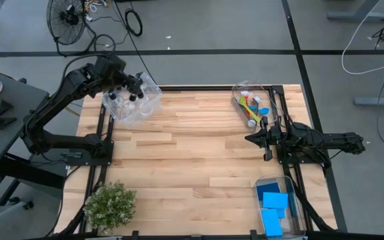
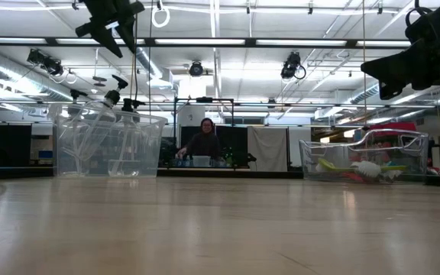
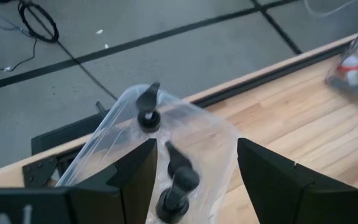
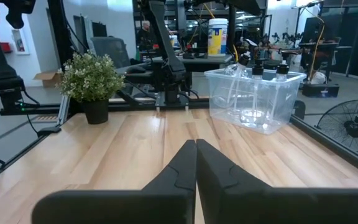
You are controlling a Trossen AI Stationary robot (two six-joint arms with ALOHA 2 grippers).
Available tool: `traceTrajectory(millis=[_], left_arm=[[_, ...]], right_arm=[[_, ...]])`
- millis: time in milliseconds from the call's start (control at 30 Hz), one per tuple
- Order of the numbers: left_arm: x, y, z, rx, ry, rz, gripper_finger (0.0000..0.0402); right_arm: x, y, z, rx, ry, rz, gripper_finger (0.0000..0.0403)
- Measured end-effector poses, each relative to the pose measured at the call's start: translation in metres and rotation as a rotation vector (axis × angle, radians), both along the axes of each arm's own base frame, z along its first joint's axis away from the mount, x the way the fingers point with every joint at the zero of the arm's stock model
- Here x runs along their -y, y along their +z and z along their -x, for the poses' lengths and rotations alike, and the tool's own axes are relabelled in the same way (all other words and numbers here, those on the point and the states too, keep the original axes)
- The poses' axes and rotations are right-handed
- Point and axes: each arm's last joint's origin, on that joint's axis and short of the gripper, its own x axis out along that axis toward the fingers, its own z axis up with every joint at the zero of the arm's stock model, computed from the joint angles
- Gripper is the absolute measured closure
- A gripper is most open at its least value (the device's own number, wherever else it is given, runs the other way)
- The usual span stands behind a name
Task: Pick & Place Kitchen Sink Supplies
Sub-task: Return to Home Position
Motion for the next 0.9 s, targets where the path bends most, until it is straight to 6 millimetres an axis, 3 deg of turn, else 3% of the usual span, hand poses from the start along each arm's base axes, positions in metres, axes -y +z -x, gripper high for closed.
traceTrajectory(millis=[467,900], left_arm=[[-0.001,0.008,-0.004,0.06,0.019,-0.088,0.0174],[0.016,0.017,0.011,-0.057,0.106,-0.23,0.0174]], right_arm=[[0.0,0.0,0.0,0.0,0.0,0.0,0.0392],[0.0,0.0,0.0,0.0,-0.001,0.0,0.0392]])
